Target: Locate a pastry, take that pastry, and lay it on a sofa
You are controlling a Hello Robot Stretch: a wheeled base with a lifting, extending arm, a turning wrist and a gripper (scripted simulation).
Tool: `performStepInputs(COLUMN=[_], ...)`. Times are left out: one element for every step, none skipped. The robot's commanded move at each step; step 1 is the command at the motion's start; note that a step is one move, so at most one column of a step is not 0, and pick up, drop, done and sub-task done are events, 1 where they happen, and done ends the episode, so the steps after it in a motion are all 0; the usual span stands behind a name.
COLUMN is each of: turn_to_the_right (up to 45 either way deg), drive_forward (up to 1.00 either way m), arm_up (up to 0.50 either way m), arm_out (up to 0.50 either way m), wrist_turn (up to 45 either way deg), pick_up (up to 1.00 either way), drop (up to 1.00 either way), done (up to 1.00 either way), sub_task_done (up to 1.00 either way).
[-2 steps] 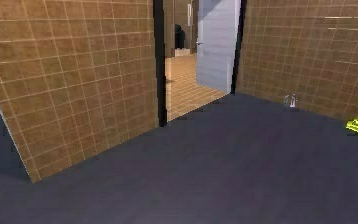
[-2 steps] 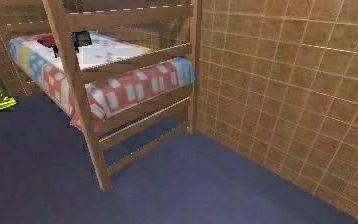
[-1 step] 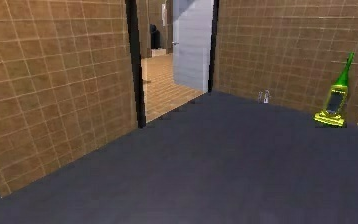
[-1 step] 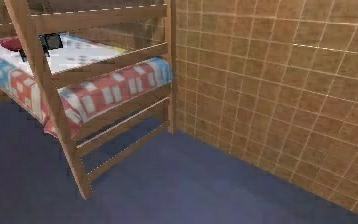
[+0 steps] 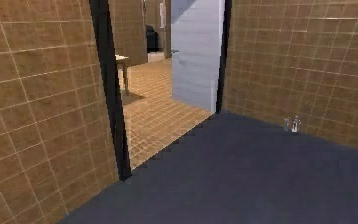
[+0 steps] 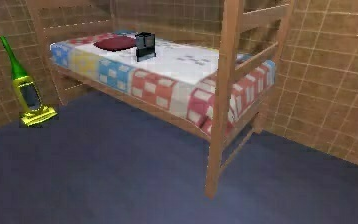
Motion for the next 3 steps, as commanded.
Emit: performStepInputs(turn_to_the_right=[0.0, 0.0, 30.0], drive_forward=[1.0, 0.6, 0.0], arm_up=[0.0, 0.0, 0.0], arm_out=[0.0, 0.0, 0.0], wrist_turn=[0.0, 0.0, 0.0], pick_up=[0.0, 0.0, 0.0], drop=[0.0, 0.0, 0.0], done=[0.0, 0.0, 0.0], sub_task_done=[0.0, 0.0, 0.0])
